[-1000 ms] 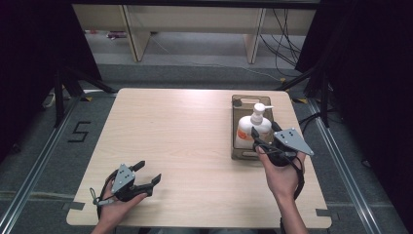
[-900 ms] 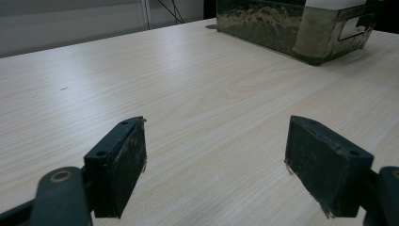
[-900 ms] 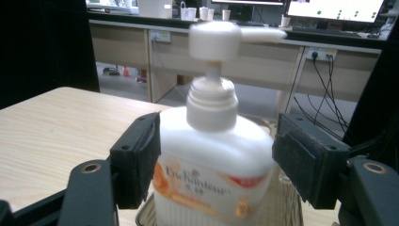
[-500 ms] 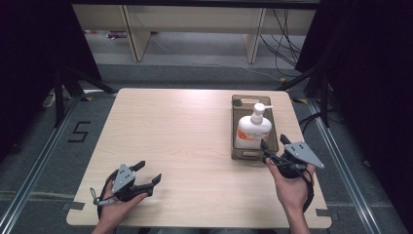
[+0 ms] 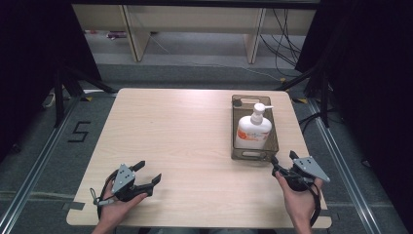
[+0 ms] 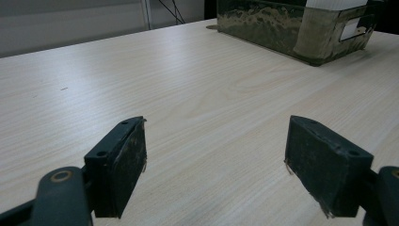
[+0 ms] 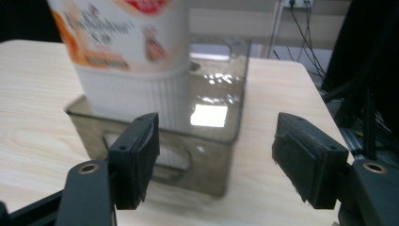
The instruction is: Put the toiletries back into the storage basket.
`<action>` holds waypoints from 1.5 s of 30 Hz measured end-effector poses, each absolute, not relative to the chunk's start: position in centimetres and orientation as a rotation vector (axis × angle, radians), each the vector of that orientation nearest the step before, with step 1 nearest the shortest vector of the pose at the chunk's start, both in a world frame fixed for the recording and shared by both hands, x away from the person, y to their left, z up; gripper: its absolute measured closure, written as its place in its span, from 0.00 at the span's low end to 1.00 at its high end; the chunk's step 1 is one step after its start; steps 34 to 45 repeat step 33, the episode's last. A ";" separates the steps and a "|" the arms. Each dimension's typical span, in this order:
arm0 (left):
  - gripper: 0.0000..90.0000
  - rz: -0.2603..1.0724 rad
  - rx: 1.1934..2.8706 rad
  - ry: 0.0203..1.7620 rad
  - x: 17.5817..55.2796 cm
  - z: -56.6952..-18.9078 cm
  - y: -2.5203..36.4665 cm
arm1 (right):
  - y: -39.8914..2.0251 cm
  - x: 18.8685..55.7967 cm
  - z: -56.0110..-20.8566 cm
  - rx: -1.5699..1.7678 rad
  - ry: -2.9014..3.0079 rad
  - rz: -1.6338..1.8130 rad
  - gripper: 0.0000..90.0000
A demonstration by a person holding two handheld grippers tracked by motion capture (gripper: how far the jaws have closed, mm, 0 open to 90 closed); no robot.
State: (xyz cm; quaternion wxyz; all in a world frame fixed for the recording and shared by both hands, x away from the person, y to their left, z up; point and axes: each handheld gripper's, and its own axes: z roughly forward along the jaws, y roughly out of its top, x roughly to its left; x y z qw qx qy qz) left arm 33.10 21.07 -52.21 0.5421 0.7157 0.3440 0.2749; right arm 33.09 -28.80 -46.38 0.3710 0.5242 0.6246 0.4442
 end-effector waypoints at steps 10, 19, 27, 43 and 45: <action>0.23 0.651 1.702 0.837 32.9 -52.2 21.1 | -30.1 32.4 -49.4 1.369 1.593 1.110 0.37; 0.23 0.650 1.692 0.814 33.1 -52.2 21.1 | -30.3 32.1 -50.6 1.365 1.594 1.079 0.37; 0.23 0.646 1.690 0.811 33.1 -52.2 21.1 | -30.1 32.0 -51.1 1.386 1.577 1.112 0.37; 0.23 0.644 1.695 0.810 33.1 -52.2 21.0 | -30.1 31.9 -51.3 1.388 1.569 1.116 0.37; 0.23 0.644 1.695 0.810 33.1 -52.2 21.0 | -30.1 31.9 -51.3 1.388 1.569 1.116 0.37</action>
